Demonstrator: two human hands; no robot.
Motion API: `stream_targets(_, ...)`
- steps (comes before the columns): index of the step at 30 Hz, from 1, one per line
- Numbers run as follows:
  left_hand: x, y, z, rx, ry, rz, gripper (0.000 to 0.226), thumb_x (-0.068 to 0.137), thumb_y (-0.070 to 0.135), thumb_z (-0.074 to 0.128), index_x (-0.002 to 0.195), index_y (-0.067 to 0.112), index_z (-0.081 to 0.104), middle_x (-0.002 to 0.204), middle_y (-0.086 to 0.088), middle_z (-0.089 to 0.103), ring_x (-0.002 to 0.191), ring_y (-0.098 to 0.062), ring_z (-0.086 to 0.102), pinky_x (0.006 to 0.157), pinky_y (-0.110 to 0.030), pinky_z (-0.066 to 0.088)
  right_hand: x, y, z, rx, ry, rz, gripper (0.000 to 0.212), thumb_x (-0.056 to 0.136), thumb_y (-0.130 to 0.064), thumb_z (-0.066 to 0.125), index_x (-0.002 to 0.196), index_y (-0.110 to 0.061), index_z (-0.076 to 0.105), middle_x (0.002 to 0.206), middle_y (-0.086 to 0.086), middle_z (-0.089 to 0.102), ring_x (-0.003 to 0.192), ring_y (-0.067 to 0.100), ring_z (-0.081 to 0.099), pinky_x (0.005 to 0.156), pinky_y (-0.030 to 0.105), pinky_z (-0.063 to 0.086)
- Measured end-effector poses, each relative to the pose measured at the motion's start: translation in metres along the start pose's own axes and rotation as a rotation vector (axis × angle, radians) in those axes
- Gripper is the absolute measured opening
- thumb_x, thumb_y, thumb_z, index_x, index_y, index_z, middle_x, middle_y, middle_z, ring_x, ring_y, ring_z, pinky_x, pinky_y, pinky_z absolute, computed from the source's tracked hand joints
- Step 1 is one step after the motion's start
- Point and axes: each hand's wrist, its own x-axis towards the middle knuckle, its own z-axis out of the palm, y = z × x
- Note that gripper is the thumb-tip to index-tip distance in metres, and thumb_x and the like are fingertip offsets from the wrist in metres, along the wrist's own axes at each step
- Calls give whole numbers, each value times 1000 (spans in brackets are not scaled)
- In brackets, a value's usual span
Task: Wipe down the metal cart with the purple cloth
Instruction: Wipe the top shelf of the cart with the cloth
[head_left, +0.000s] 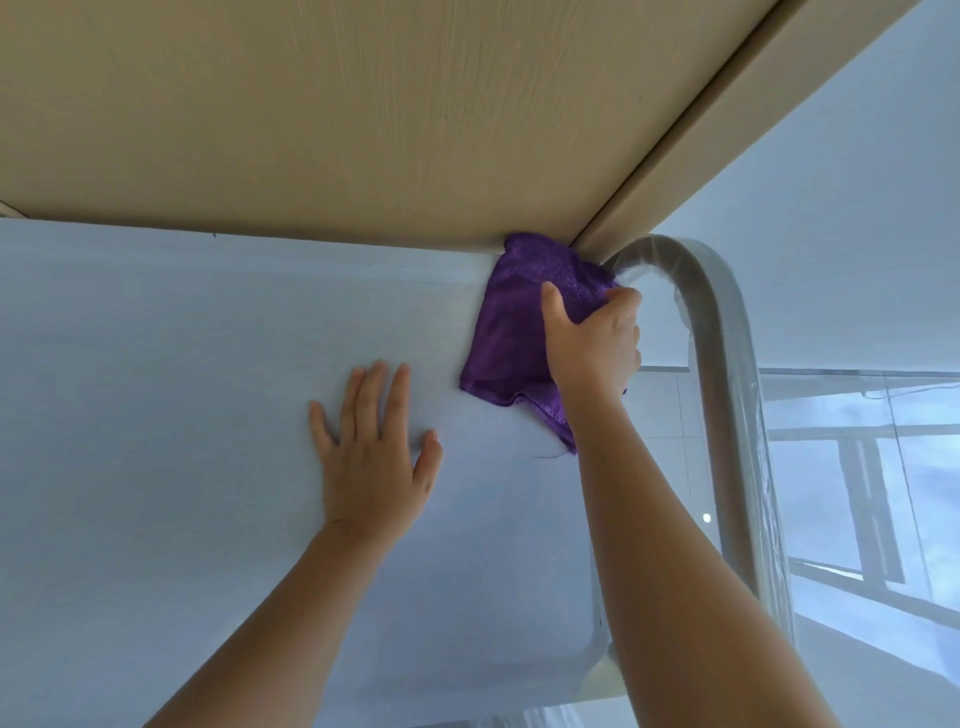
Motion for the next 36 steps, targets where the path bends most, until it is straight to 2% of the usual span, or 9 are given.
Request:
stream_targets(2,1,14,-5,-42,53,55,60,76,29,42,133,11,36,135,-18,49,129,-27,33,98,-68,23,-2,4,2,-8,-26,-21,83,79,-62,56,138,-9,30,135,6,46,123,29,43,102,48,36)
stream_targets(4,4,40,-9,-85,54,151,61,75,26,43,134,10,36,138,-17,47,131,-27,33,102,-65,19,-4,5,7,-131,-36,-59,92,79,-66,54,143,-7,24,142,9,39,125,31,40,102,46,36)
stream_targets(6,7,67,-8,-117,4,220,61,77,27,42,135,9,35,141,-15,45,133,-29,35,104,-58,16,-4,5,11,-219,-12,-85,94,78,-69,51,143,-6,23,142,10,37,124,32,40,99,44,35)
stream_targets(8,12,79,-1,-90,-64,226,62,79,30,39,136,8,35,141,-15,45,133,-31,39,104,-54,21,-3,5,13,-259,-1,-95,94,80,-70,47,143,-6,21,142,11,36,123,32,40,98,43,35)
stream_targets(12,15,62,14,8,-166,268,66,80,35,38,139,8,30,145,-15,40,136,-28,32,103,-54,32,-1,9,13,-288,-21,-113,87,87,-67,37,146,-5,17,145,13,33,125,32,38,98,44,34)
stream_targets(15,15,53,15,-19,-153,329,66,81,35,40,141,9,28,148,-16,35,136,-27,26,106,-53,27,2,14,10,-256,-25,-102,77,91,-61,35,144,-7,21,141,13,39,123,32,41,95,43,36)
stream_targets(20,16,57,15,33,-193,306,66,83,38,38,141,9,30,148,-15,34,136,-26,26,106,-51,29,5,18,5,-218,-36,-60,62,95,-54,33,137,-9,31,129,14,48,116,32,47,89,41,39)
stream_targets(26,16,57,17,31,-194,313,65,81,37,38,140,8,32,148,-14,35,135,-27,28,106,-48,18,18,16,5,-125,-114,71,56,91,-61,34,122,-15,39,113,9,60,101,30,57,73,34,36)
stream_targets(36,16,58,18,76,-196,331,64,83,36,37,140,9,39,149,-13,34,136,-31,31,107,-50,18,6,24,3,-151,-102,68,53,95,-58,26,116,-13,43,111,10,58,100,32,56,74,37,36)
